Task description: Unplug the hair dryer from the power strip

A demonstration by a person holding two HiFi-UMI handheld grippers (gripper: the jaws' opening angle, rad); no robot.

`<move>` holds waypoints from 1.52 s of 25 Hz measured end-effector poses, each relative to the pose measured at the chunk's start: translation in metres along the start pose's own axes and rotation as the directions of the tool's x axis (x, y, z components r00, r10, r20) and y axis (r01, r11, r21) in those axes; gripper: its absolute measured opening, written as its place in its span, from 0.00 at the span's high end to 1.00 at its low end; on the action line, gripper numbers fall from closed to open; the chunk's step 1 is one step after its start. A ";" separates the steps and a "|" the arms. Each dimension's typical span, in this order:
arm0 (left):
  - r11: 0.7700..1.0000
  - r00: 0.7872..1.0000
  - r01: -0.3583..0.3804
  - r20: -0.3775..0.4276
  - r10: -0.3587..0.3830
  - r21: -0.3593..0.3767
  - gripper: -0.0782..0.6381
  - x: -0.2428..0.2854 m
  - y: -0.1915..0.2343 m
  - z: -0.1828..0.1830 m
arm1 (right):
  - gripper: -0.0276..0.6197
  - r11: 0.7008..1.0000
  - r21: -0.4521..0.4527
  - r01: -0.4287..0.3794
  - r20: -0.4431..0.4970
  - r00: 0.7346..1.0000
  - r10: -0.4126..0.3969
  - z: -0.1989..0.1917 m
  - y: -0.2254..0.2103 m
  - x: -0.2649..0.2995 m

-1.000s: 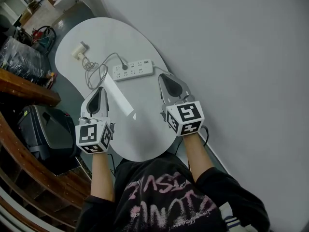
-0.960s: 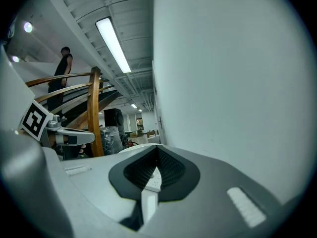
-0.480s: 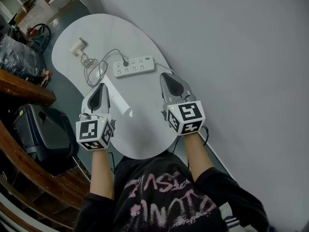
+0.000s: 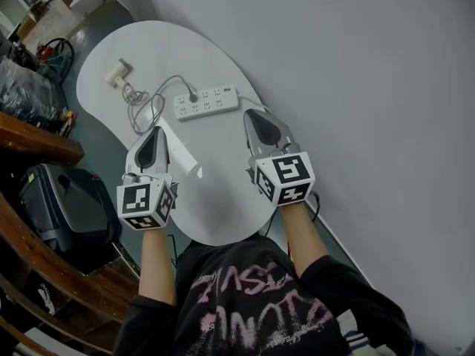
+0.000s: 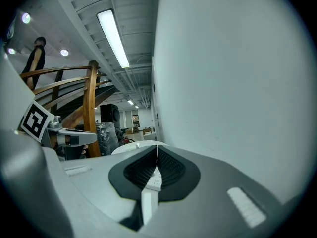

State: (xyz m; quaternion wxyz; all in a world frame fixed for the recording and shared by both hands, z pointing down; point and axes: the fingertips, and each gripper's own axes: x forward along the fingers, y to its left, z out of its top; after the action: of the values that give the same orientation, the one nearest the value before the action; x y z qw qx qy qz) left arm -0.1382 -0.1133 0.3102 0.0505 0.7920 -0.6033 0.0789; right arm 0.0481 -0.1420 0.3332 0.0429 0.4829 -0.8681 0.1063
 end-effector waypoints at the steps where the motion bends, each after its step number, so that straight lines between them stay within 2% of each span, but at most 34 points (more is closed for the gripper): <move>1: 1.000 1.000 -0.001 0.002 0.001 -0.002 0.89 0.001 0.002 0.000 | 0.94 1.000 -0.003 -0.001 -0.001 1.000 0.001 0.000 0.001 0.001; 16: 0.999 1.000 -0.019 -0.006 0.019 -0.035 0.89 0.013 0.023 -0.012 | 0.94 0.999 -0.033 -0.027 -0.034 0.999 0.026 -0.004 0.010 0.027; 27: 0.998 1.000 0.006 -0.029 -0.008 -0.063 0.89 0.032 0.025 -0.026 | 0.94 0.999 -0.031 -0.012 -0.060 0.998 0.010 -0.012 0.004 0.037; 34: 0.998 0.999 0.010 -0.040 -0.013 -0.068 0.89 0.039 0.030 -0.032 | 0.94 1.000 -0.021 -0.007 -0.080 0.997 0.005 -0.022 0.001 0.045; 38: 0.999 0.999 0.012 -0.050 -0.015 -0.043 0.89 0.044 0.028 -0.033 | 0.94 1.000 -0.016 -0.007 -0.090 0.996 0.005 -0.024 -0.001 0.049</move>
State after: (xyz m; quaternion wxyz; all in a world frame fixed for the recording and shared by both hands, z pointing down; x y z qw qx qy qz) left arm -0.1562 -0.1572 0.3505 0.0831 0.7925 -0.5980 0.0858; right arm 0.0222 -0.1777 0.3653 0.0856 0.4747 -0.8676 0.1210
